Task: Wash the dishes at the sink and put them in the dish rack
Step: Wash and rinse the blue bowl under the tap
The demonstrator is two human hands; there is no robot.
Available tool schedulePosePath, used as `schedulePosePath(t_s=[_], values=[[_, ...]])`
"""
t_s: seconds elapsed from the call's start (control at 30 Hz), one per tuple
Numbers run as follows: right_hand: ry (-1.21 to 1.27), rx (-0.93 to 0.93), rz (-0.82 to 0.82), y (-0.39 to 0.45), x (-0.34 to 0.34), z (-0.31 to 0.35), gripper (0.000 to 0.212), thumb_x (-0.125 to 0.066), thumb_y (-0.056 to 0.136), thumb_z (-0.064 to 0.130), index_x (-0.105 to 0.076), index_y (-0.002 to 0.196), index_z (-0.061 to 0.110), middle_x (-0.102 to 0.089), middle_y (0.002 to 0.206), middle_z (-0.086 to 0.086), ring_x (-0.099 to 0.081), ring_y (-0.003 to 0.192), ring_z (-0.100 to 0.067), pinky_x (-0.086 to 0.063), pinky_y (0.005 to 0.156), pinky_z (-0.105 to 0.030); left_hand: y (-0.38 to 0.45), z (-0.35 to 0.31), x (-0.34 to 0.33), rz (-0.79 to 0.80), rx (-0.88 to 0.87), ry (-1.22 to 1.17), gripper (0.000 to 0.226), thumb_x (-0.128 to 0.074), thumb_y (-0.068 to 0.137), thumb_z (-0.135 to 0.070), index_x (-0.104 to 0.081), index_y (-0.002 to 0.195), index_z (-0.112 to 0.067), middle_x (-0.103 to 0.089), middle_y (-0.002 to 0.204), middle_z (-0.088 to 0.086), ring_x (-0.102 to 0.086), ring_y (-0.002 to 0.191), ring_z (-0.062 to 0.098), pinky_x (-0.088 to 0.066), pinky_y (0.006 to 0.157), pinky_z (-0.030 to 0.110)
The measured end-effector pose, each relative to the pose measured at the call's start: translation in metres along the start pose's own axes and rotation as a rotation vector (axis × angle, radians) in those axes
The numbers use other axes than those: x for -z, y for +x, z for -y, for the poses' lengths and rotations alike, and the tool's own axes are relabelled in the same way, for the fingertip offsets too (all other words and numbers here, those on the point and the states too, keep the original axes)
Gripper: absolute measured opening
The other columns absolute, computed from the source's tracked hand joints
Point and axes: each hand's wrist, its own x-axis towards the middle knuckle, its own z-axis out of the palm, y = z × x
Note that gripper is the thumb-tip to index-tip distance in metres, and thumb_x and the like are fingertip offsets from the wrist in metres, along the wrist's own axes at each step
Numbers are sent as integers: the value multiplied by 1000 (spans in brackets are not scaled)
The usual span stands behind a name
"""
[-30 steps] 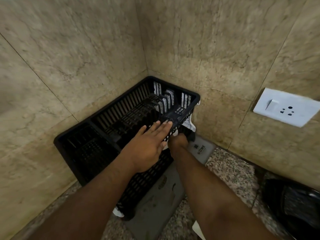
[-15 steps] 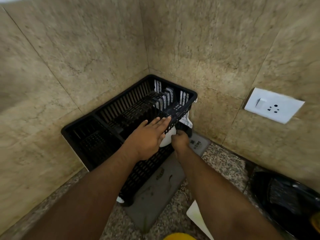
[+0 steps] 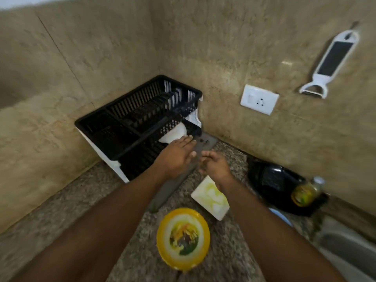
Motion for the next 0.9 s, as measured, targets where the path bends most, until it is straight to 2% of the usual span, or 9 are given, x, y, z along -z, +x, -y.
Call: schedulePosePath(t_s=[0.1,0.17,0.27,0.33,0.43,0.53,0.7,0.8,0.9], values=[[-80,9,3,-48,43,-14,14,-60,98,6,-70,101,16,-74,100,-7,-72,95,-26,-56,71,-36,-28,-56,-33,29,-24,-150,57,-39,106,-41,-48,153,-10,-47,158,15,-41,149,28,-35,121,39],[-130,0,-38,-79,71,-24,22,-55,97,0,-68,89,16,-71,89,-9,-69,83,-26,-52,65,-32,-43,-93,-55,44,-29,-219,51,-45,106,-40,-53,149,-13,-56,151,13,-53,139,29,-44,113,38],[-220,16,-144,-119,116,-47,15,-60,89,7,-73,91,14,-75,89,-14,-71,77,-30,-57,65,-41,-58,-144,-80,96,-28,-268,54,-42,105,-45,-57,147,-13,-63,144,13,-60,130,30,-48,105,37],[-346,32,-227,-140,147,-64,15,-62,82,14,-74,87,20,-78,92,-10,-74,84,-31,-60,77,-48,-66,-174,-95,158,-5,-311,55,-42,104,-47,-62,139,-9,-68,134,18,-64,121,34,-52,98,42],[-684,18,-429,-166,182,-84,21,-61,88,12,-76,101,19,-76,106,-7,-70,100,-29,-55,90,-37,-73,-207,-118,230,36,-384,54,-45,104,-49,-63,131,-6,-71,122,21,-67,110,37,-55,88,46],[-786,-91,-637,-182,207,-101,29,-64,80,19,-72,108,16,-73,109,-11,-69,103,-35,-55,83,-36,-72,-231,-142,282,139,-505,48,-52,105,-43,-59,142,-14,-68,133,15,-64,120,34,-52,95,39],[-699,-229,-496,-171,233,-143,39,-66,75,26,-72,112,17,-76,104,-8,-72,96,-32,-56,77,-33,-62,-253,-172,342,417,-694,63,-58,105,-37,-37,158,-11,-46,157,12,-48,142,31,-42,111,38],[-438,-303,-495,-149,249,-174,33,-61,69,19,-73,99,14,-77,78,-8,-76,65,-28,-65,64,-45,-60,-256,-182,279,510,-890,68,-65,101,-34,-37,158,-8,-48,149,5,-48,139,24,-41,112,36],[-290,-314,-517,-166,249,-161,30,-54,69,10,-71,95,8,-74,67,-14,-72,50,-30,-63,52,-48,-54,-246,-210,239,654,-1072,107,-72,73,-64,-35,159,-13,-47,157,8,-54,137,33,-49,108,57]])
